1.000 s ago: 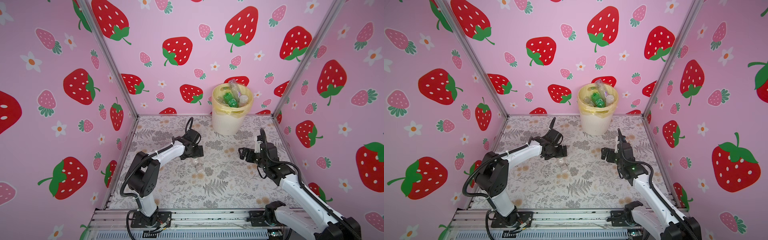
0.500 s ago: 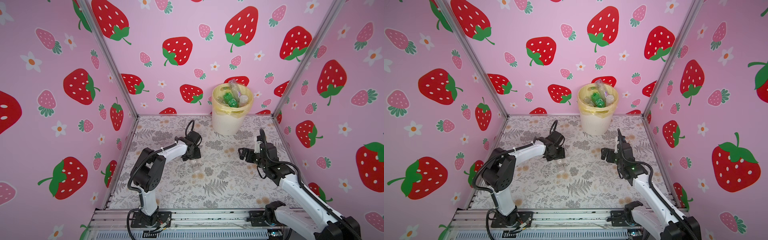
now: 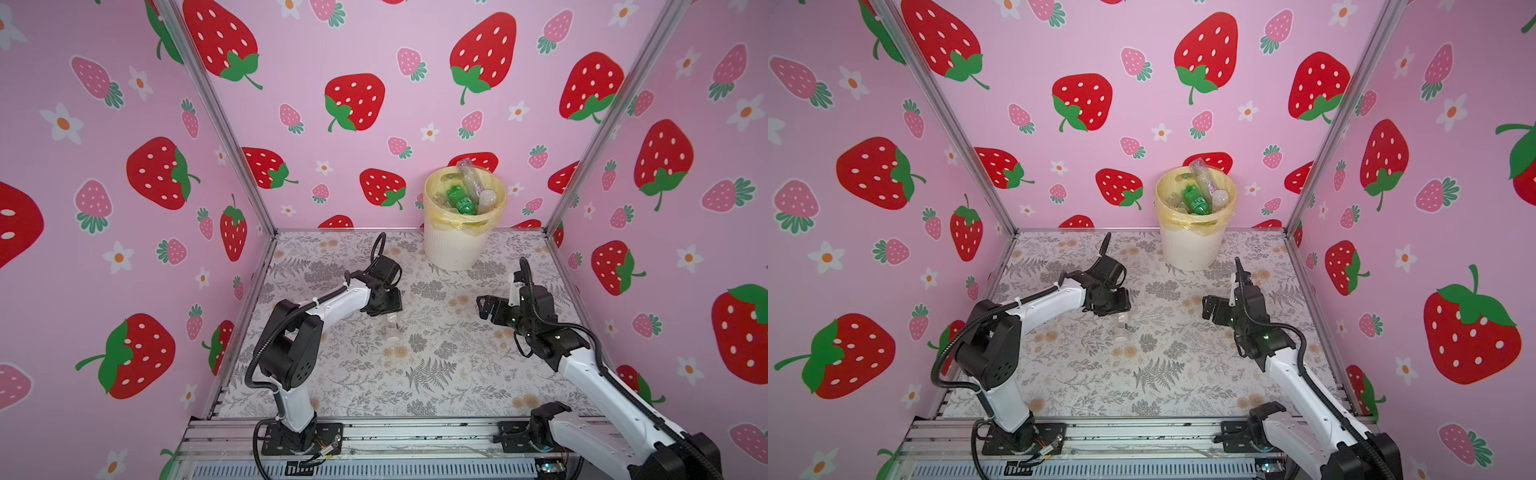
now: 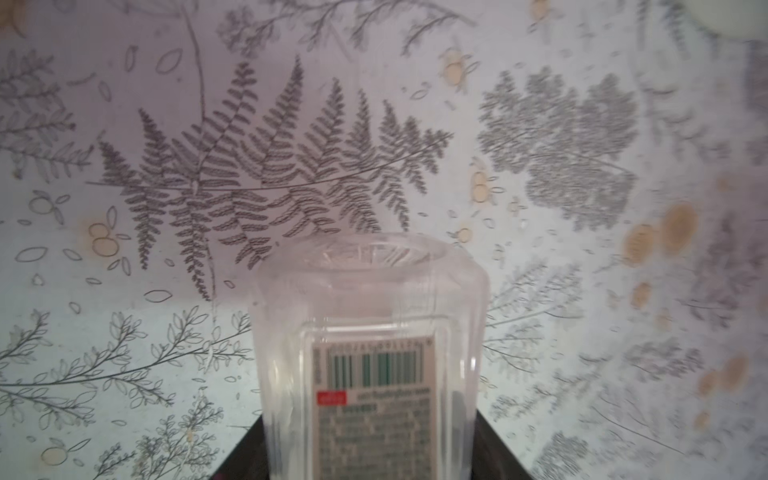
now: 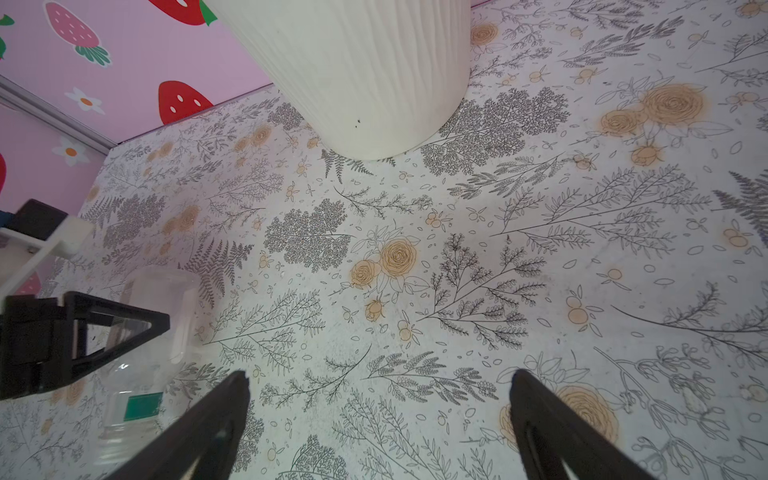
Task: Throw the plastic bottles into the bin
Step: 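Close the left gripper on the green-labelled bottle and lift it, then carry the green-labelled bottle with the left gripper up over the bin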
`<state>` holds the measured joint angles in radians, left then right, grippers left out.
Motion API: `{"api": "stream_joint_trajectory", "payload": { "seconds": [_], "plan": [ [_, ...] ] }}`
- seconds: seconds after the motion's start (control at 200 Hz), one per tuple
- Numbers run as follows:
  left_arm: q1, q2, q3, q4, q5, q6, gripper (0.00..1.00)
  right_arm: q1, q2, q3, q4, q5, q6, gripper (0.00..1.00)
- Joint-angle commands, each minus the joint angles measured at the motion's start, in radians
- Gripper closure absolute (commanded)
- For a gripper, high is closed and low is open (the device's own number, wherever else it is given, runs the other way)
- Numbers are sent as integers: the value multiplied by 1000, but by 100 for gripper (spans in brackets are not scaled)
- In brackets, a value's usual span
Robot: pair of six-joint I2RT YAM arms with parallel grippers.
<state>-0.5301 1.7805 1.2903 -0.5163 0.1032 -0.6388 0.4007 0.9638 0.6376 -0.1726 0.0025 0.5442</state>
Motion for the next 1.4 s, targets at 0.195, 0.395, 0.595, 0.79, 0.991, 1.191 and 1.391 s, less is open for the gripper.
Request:
{"api": "stream_joint_trajectory", "payload": {
  "seconds": [0.195,0.395,0.595,0.79,0.991,1.191,1.391],
  "plan": [
    [41,-121,114,167,278,60,44,-2,-17,-2,4,34,-15,1],
    [61,-197,121,298,407,71,44,-2,-14,10,-10,48,-27,1],
    [78,-281,77,418,404,36,43,-3,-12,11,-15,47,-24,1],
    [80,-350,-32,560,410,22,41,-3,-23,5,-21,60,-24,1],
    [81,-378,-119,576,413,39,42,-3,-7,8,-16,68,-37,1],
    [80,-418,-247,614,342,39,42,-3,17,13,-19,65,-53,1],
    [78,-439,-258,625,311,30,42,-3,6,5,-15,63,-53,1]
  ]
}}
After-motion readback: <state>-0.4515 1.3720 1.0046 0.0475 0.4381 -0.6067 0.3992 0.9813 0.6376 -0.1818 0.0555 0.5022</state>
